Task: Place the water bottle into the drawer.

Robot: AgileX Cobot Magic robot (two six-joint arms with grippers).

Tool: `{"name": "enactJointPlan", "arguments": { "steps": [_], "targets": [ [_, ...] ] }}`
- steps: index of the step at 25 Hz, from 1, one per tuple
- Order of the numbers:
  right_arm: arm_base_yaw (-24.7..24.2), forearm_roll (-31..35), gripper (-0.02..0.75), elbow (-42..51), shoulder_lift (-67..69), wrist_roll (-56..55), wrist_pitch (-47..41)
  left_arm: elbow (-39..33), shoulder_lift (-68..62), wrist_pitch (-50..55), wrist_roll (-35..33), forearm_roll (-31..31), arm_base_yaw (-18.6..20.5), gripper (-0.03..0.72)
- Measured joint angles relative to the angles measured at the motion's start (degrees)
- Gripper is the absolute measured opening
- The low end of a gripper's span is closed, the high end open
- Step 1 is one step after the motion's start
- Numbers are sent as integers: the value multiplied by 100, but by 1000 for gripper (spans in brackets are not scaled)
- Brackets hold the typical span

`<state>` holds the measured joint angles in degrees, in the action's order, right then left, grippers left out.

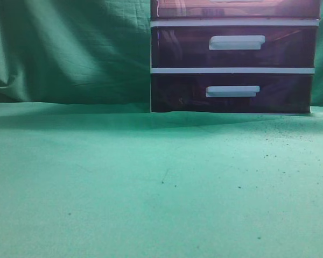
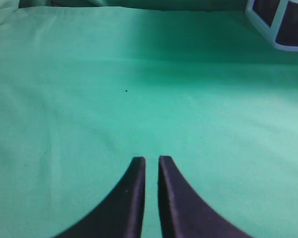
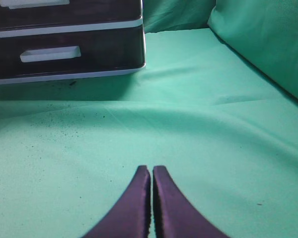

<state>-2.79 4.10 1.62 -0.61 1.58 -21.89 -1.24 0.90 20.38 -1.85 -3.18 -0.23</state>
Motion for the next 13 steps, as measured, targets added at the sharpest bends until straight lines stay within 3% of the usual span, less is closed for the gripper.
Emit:
{"name": "enactJointPlan", "arguments": {
  "steps": [13],
  "targets": [
    [0, 0, 0, 0, 0, -37, 0, 0, 0, 0, 0, -76, 0, 69]
  ]
}}
